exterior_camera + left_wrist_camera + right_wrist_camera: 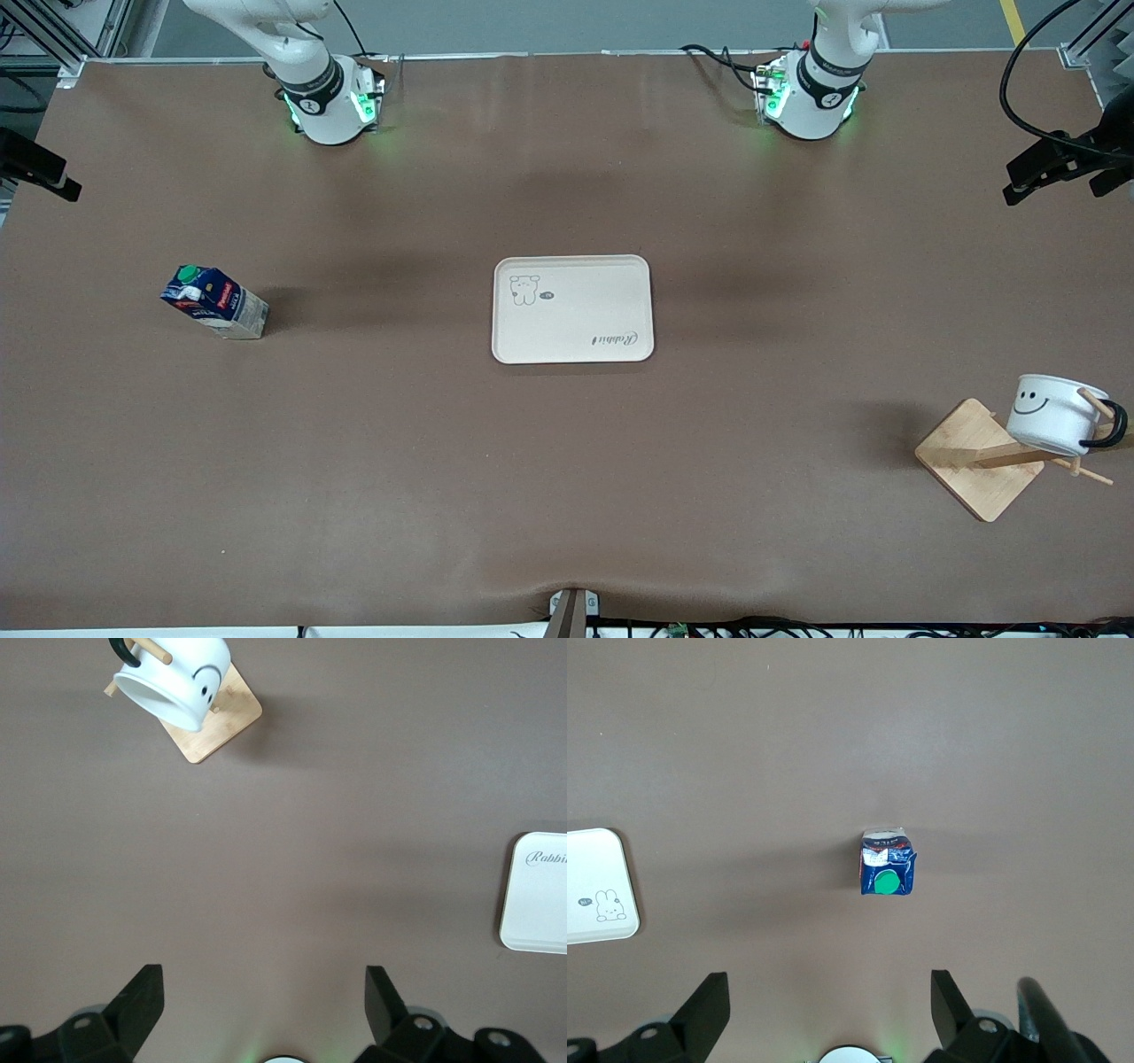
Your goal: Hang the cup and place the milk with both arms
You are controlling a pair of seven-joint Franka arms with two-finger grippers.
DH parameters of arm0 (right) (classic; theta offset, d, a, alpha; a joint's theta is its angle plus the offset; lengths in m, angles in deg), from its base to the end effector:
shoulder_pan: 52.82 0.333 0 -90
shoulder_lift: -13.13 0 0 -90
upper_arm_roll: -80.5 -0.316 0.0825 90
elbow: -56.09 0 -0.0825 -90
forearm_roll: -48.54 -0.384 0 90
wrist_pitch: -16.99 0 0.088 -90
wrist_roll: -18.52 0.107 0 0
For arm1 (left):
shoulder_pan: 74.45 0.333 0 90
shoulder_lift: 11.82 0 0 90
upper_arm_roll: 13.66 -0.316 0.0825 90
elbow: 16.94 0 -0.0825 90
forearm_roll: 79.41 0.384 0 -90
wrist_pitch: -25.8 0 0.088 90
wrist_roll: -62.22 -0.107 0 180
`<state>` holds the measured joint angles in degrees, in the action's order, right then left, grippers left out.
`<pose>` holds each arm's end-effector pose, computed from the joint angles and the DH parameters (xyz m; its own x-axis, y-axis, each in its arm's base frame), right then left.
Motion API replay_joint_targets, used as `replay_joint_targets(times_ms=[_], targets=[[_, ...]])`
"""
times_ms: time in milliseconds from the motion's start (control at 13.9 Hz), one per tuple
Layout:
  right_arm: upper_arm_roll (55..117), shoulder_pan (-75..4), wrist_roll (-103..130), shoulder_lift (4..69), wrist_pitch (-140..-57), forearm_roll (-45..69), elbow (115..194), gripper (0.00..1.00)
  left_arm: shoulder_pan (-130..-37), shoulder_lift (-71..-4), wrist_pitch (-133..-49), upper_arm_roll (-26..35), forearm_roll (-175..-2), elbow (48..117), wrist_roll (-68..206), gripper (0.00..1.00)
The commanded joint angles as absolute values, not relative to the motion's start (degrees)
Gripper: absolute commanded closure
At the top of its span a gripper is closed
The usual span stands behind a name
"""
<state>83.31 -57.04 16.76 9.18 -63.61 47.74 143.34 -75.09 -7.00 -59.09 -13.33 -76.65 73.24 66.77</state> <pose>0.5114 -0.0625 0.6696 0.9949 -0.0892 -0.0466 -0.0901 -0.9958 -0.0187 0.5188 -0.0034 0.6605 0.9978 0.0667 -0.0042 0.0664 -0.9966 -0.0490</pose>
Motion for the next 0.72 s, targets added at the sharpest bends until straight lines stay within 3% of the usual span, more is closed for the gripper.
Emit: replay_joint_targets(times_ms=[0, 646], targets=[[83.14, -56.60, 15.88, 6.98, -65.54, 49.50, 145.21, 0.00, -75.76, -5.84, -58.40, -13.75, -77.47, 73.85, 67.41, 0.00], [83.31, -55.10, 16.06, 7.24, -65.63, 48.89, 143.71, 0.00, -75.76, -7.77, -57.69, -13.84, -77.30, 70.68, 66.88, 0.00]])
